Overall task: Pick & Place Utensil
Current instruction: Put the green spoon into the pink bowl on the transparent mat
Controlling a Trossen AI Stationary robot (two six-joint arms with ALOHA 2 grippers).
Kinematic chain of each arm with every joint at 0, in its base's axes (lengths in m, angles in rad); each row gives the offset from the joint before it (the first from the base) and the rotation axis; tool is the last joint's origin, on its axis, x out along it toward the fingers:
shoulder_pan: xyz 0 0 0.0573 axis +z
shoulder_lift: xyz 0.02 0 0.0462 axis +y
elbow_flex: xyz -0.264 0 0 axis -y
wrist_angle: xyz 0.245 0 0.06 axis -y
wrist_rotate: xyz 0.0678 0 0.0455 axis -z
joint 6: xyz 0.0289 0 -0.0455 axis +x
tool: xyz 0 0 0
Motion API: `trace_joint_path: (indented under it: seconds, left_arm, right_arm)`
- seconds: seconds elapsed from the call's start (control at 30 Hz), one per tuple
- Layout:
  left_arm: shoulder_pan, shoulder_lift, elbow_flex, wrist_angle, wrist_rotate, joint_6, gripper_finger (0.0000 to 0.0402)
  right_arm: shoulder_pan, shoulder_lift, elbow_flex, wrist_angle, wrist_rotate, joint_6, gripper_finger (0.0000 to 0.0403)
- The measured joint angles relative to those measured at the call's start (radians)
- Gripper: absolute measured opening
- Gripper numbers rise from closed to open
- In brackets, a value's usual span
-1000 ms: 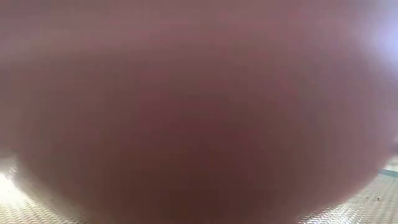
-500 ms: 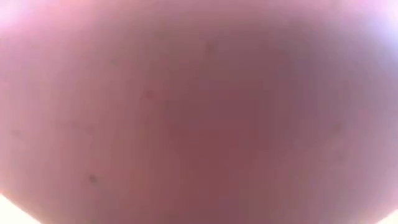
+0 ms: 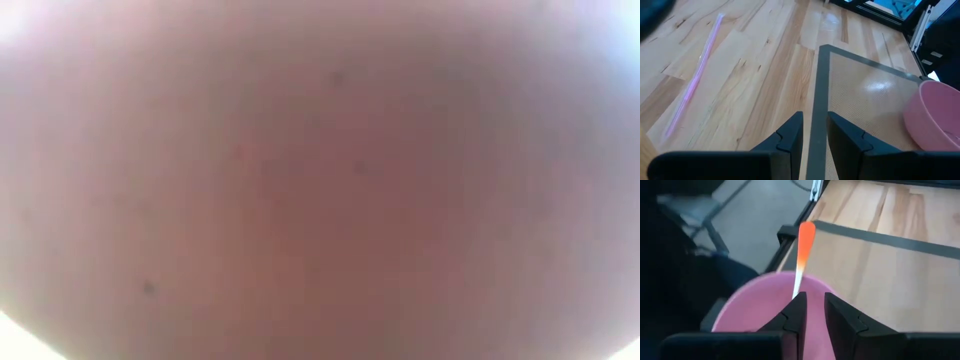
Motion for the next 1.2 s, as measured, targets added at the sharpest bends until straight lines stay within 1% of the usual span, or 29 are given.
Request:
trace_joint_path:
  seconds: [0.13,0.23,0.33,0.43,0.53,0.6,0.73,0.8,0.97,1.07,1.2]
  left_arm:
    - [0.0,0.0,0.0,0.022,0.006,-0.042,0.0086]
    - [-0.002,0.0,0.0,0.082,0.057,-0.048,0.0086]
    - [-0.025,0.0,0.0,0.175,0.093,-0.039,0.0086]
    - [-0.064,0.0,0.0,0.239,0.098,-0.01,0.0085]
    - [-0.097,0.0,0.0,0.285,0.088,-0.008,0.0078]
    - [-0.119,0.0,0.002,0.296,0.028,-0.01,0.0071]
    - [-0.139,0.007,0.031,0.298,-0.147,-0.008,0.0049]
    - [-0.145,0.016,0.053,0.295,-0.184,0.022,0.0038]
    - [-0.171,0.063,0.137,0.273,-0.253,0.143,0.0019]
    - [-0.194,0.094,0.212,0.131,-0.366,0.174,0.0012]
    - [-0.247,0.156,0.303,-0.131,-0.56,0.135,0.0009]
  right_arm:
    - [0.0,-0.084,0.0,-0.13,0.007,-0.082,0.0061]
    - [-0.008,-0.16,0.0,-0.213,0.042,-0.104,0.0061]
    - [-0.017,-0.238,-0.001,-0.299,0.087,-0.145,0.0061]
    - [-0.029,-0.32,-0.033,-0.315,0.111,-0.185,0.0061]
    - [-0.046,-0.406,-0.092,-0.311,0.111,-0.216,0.0061]
    - [-0.064,-0.462,-0.155,-0.286,0.111,-0.225,0.0061]
    - [-0.12,-0.551,-0.309,-0.181,0.11,-0.26,0.0061]
    - [-0.156,-0.584,-0.379,-0.127,0.111,-0.266,0.0061]
    - [-0.263,-0.66,-0.522,-0.059,0.106,-0.272,0.0061]
    - [-0.333,-0.696,-0.592,-0.014,0.071,-0.272,0.0061]
    - [-0.432,-0.749,-0.65,-0.006,-0.004,-0.272,0.0061]
